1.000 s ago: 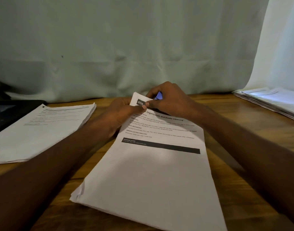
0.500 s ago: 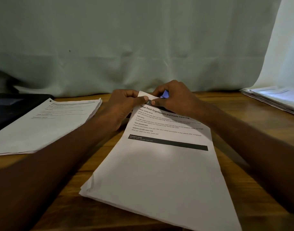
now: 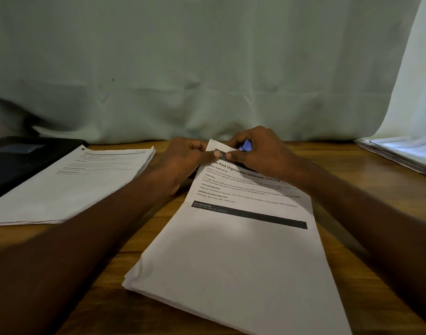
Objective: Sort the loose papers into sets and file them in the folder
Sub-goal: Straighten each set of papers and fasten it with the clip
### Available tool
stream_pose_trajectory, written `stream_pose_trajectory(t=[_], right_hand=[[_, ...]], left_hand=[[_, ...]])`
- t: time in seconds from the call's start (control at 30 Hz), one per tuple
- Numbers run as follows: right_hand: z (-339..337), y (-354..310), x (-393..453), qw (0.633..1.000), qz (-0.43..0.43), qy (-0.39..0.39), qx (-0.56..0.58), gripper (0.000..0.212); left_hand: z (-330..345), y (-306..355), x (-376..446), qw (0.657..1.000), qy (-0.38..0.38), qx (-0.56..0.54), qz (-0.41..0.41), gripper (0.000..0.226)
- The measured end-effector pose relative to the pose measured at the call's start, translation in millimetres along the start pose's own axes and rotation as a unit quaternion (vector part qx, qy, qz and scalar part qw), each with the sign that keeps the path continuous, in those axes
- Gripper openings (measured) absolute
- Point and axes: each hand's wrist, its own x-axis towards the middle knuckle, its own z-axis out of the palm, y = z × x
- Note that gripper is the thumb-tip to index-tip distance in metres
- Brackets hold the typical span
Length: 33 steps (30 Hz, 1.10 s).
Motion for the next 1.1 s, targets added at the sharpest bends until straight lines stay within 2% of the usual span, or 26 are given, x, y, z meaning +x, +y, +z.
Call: stream_pose_trajectory(t=[0.07, 0.17, 0.27, 0.33, 0.4, 0.43, 0.5, 0.57, 0.6, 0.63, 0.73, 0.8, 0.87, 0.97, 1.1], right_hand=[[-1, -1, -1, 1.0, 0.013, 0.018, 0.02, 0.035], [-4, -6, -2, 0.978, 0.15, 0.023, 0.142, 0.055], [-14, -6, -1, 0.919, 0.283, 0.006, 0.275, 0.059], [-21, -5, 0, 0.859, 0.319, 0.001, 0.4, 0.039], [-23, -5, 0, 0.815, 0.314, 0.023, 0.486, 0.015], [-23, -3, 1, 0.815, 0.292, 0.046, 0.499, 0.01], [-23, -1, 2, 0.824, 0.236, 0.087, 0.508, 0.031], [-25, -1, 0, 0.811, 0.215, 0.088, 0.537, 0.045], [-25, 0, -1, 0.814, 0.209, 0.084, 0.536, 0.05], [-24, 0, -2, 0.838, 0.201, 0.084, 0.501, 0.055], [-17, 5, -4, 0.951, 0.14, 0.07, 0.265, 0.054], [-13, 6, -3, 0.985, 0.08, 0.038, 0.147, 0.046], [-12, 3, -3, 0.997, 0.029, 0.008, 0.073, 0.048], [-12, -1, -3, 0.999, -0.021, -0.019, 0.03, 0.056], [-14, -3, -4, 0.998, -0.027, -0.043, -0.025, 0.061]], left_hand=[[-1, -1, 2, 1.0, 0.01, -0.007, -0.002, 0.016], [-5, -2, 2, 1.0, 0.011, -0.011, -0.014, 0.015], [-7, -3, 1, 1.0, 0.006, -0.002, -0.027, 0.018], [-7, -4, 0, 0.999, 0.006, 0.003, -0.033, 0.024], [-5, -4, 0, 0.999, 0.01, 0.006, -0.038, 0.028], [-5, -5, -1, 0.999, 0.012, 0.009, -0.038, 0.028], [-5, -6, -1, 0.999, 0.011, 0.015, -0.037, 0.027], [-5, -5, -2, 0.999, 0.01, 0.015, -0.038, 0.027], [-5, -5, -2, 0.999, 0.009, 0.015, -0.041, 0.028], [-5, -4, -2, 0.999, 0.01, 0.014, -0.044, 0.029], [-3, -3, -2, 0.999, 0.013, 0.023, -0.044, 0.026], [-1, -4, -1, 0.999, 0.013, 0.031, -0.04, 0.023], [0, -5, 1, 0.998, 0.014, 0.041, -0.035, 0.017], [1, -8, 3, 0.998, 0.014, 0.057, -0.021, 0.014], [5, -9, 3, 0.996, 0.037, 0.081, 0.024, 0.012]])
